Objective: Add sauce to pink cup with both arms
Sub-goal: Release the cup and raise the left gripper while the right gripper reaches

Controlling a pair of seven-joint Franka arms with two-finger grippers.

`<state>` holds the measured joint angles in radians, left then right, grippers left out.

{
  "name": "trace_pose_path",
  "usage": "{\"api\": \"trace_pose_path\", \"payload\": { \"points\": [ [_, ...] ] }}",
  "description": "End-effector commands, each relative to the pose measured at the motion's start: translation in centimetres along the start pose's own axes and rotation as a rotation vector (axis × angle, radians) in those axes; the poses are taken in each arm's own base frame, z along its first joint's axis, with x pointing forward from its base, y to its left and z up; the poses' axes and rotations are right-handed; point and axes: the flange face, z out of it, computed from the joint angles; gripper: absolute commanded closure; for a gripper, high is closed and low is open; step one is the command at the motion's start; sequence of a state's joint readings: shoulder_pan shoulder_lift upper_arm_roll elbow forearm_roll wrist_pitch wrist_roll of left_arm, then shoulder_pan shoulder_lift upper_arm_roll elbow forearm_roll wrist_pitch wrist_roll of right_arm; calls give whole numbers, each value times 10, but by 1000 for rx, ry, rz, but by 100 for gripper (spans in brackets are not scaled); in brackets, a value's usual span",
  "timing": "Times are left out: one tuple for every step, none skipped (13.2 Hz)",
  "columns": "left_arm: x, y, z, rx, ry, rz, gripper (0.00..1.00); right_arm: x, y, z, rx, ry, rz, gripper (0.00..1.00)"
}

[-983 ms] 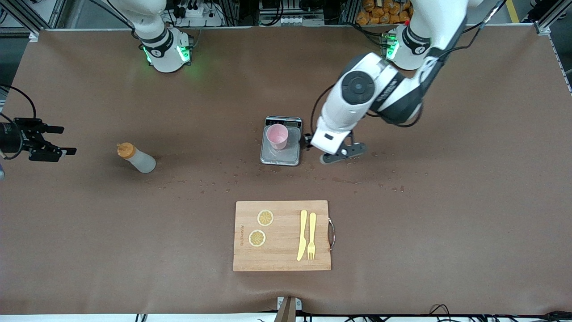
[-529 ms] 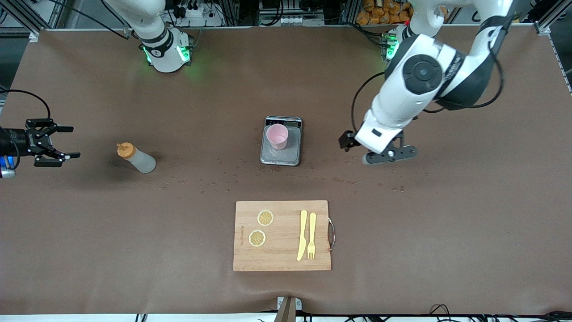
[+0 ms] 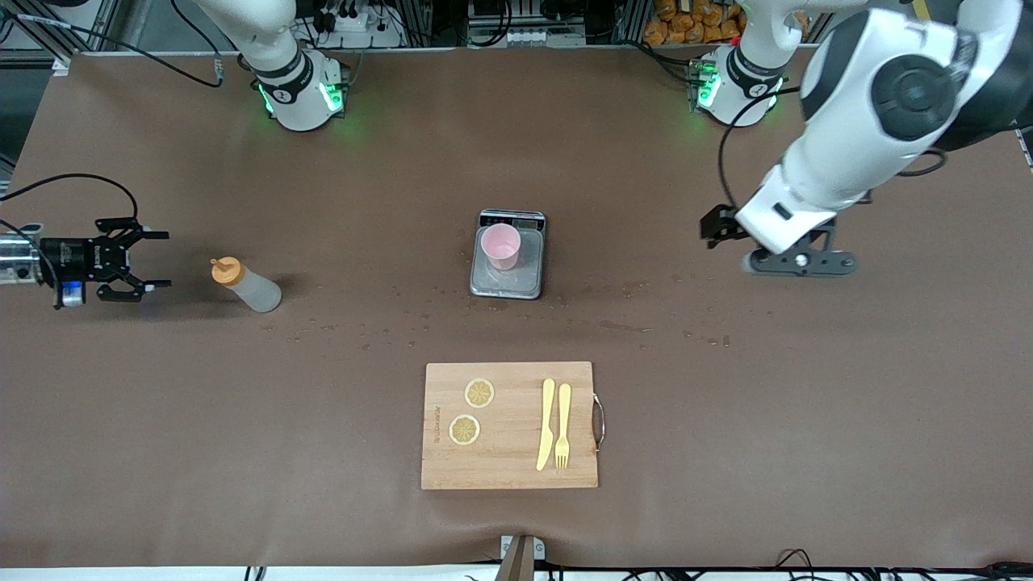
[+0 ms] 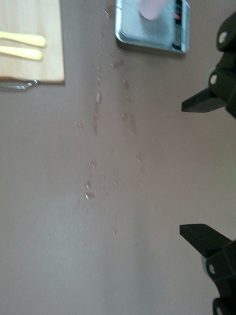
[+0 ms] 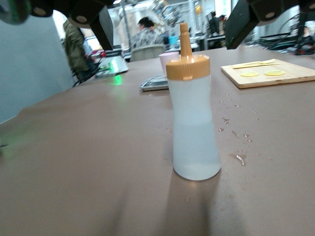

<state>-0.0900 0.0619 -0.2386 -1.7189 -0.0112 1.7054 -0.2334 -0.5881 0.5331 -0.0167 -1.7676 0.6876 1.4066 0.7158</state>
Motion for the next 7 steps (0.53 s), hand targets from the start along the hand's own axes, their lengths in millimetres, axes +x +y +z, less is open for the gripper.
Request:
{"api": "trace_pose_path", "payload": {
  "points": [
    [-23,-29,-29,-4,-2,69,0,19,25,0,128,-88,75,0],
    [-26,-45,-36,-4,-6,97,0,26,28,4,161,-105,93,0],
    [-29,-55,-53,-5,8,115,0,37,34,10,202,-132,122,0],
    [-30,-61,-66,3,9,127,0,50,44,14,253,-162,148,0],
    [-32,-64,-78,4,7,118,0,59,48,20,281,-168,158,0],
    [-34,-66,-86,4,9,112,0,61,47,25,281,-163,146,0],
    [-35,-71,-94,4,18,100,0,62,46,32,274,-170,147,0]
  ]
}}
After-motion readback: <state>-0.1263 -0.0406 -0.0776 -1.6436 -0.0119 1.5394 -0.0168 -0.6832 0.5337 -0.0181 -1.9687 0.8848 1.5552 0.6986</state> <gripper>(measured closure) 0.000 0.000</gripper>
